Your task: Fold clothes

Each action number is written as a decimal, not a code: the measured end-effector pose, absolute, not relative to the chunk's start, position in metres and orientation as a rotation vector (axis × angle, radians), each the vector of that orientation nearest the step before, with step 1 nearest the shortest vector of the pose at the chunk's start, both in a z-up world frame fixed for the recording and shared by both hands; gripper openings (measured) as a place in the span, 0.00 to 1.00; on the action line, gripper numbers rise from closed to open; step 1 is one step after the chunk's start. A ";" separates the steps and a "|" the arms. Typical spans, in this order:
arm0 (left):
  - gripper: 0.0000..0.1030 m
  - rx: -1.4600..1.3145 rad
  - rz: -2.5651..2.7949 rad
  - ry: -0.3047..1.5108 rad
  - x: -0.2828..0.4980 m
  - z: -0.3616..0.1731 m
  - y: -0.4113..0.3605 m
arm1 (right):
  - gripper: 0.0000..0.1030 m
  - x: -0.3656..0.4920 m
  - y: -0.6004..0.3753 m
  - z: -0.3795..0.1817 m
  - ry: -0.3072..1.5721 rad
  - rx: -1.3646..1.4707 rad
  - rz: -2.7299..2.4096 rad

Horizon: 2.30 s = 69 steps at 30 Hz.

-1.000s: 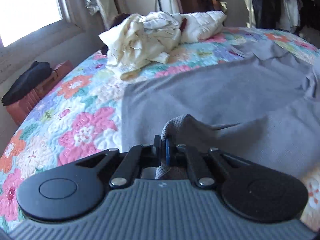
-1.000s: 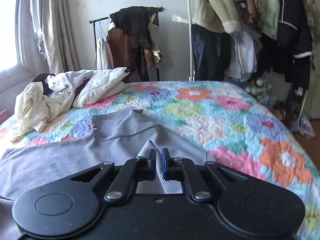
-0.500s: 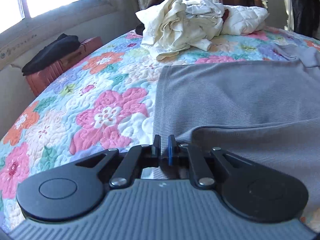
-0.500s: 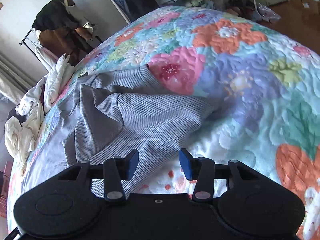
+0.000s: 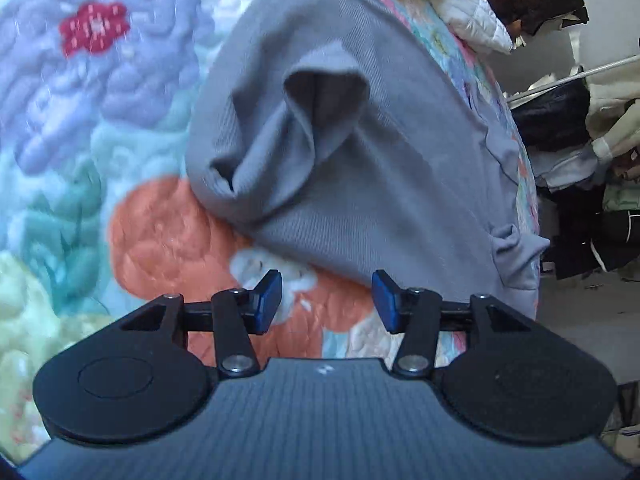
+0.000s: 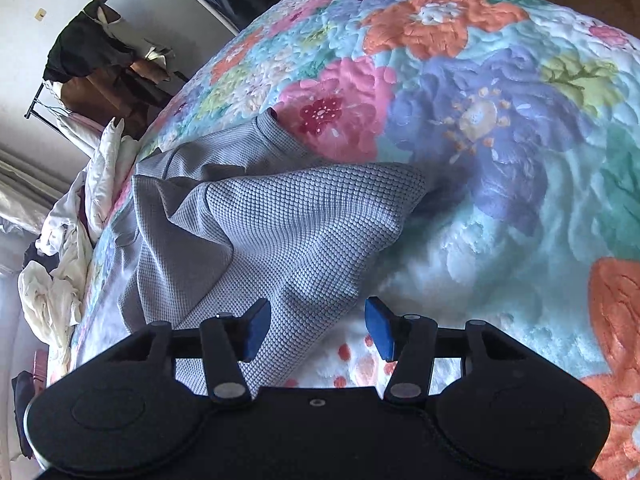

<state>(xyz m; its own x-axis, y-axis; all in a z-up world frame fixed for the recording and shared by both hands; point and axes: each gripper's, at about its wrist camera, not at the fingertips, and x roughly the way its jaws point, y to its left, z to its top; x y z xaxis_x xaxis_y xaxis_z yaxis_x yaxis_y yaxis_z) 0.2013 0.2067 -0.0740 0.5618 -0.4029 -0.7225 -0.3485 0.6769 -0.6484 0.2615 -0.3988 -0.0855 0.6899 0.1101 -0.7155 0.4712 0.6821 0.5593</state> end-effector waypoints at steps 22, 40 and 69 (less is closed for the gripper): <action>0.10 -0.159 0.210 0.714 0.236 -0.049 0.149 | 0.05 0.266 -0.357 -0.050 0.668 0.252 -0.208; 0.10 -0.225 0.226 0.865 0.111 -0.010 0.175 | 0.09 0.163 -0.356 -0.015 1.058 0.061 0.017; 0.59 0.095 0.147 0.921 0.135 0.001 0.164 | 0.60 0.160 -0.247 0.019 0.845 0.084 0.250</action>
